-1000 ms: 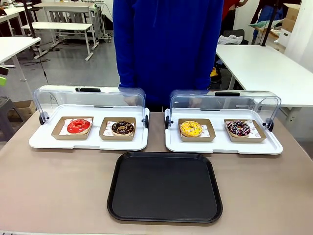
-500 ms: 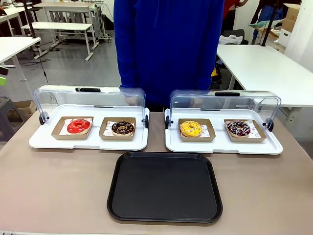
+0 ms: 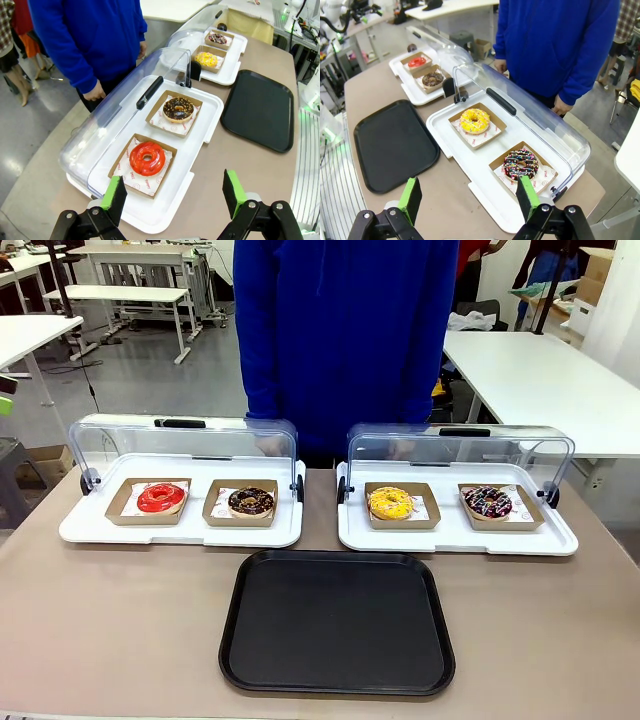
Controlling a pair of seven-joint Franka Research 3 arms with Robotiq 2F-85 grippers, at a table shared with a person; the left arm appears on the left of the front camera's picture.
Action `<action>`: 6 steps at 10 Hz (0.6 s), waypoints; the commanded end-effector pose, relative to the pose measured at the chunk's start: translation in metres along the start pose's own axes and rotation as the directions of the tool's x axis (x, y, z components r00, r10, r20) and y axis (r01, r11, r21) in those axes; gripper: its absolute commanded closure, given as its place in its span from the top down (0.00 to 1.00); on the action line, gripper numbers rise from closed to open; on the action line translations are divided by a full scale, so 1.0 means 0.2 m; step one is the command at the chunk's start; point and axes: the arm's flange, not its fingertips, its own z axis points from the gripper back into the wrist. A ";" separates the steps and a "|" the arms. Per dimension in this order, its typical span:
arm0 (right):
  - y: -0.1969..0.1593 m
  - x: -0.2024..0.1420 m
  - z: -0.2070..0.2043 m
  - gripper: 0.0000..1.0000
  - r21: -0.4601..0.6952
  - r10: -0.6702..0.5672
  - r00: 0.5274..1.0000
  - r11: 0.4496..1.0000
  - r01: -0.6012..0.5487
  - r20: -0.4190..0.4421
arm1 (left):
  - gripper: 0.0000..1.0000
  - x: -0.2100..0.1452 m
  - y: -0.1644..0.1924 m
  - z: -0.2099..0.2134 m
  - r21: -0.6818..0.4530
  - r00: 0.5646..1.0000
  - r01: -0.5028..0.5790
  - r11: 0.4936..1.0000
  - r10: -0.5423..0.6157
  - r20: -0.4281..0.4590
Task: Move the first donut from the left to the tray.
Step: Pick up the Paper togo box containing the Donut indicated by the person and place it on the Handle tray.
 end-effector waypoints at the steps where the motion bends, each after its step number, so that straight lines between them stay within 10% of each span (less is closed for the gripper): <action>1: -0.02 0.01 -0.01 1.00 0.001 0.023 0.999 1.000 -0.023 0.031 | 1.00 0.00 0.00 0.00 -0.006 1.000 0.003 1.000 -0.003 0.017; 6: -0.02 0.01 -0.01 1.00 0.001 0.023 0.999 1.000 -0.023 0.031 | 1.00 0.00 0.00 0.00 -0.006 1.000 0.003 1.000 -0.003 0.017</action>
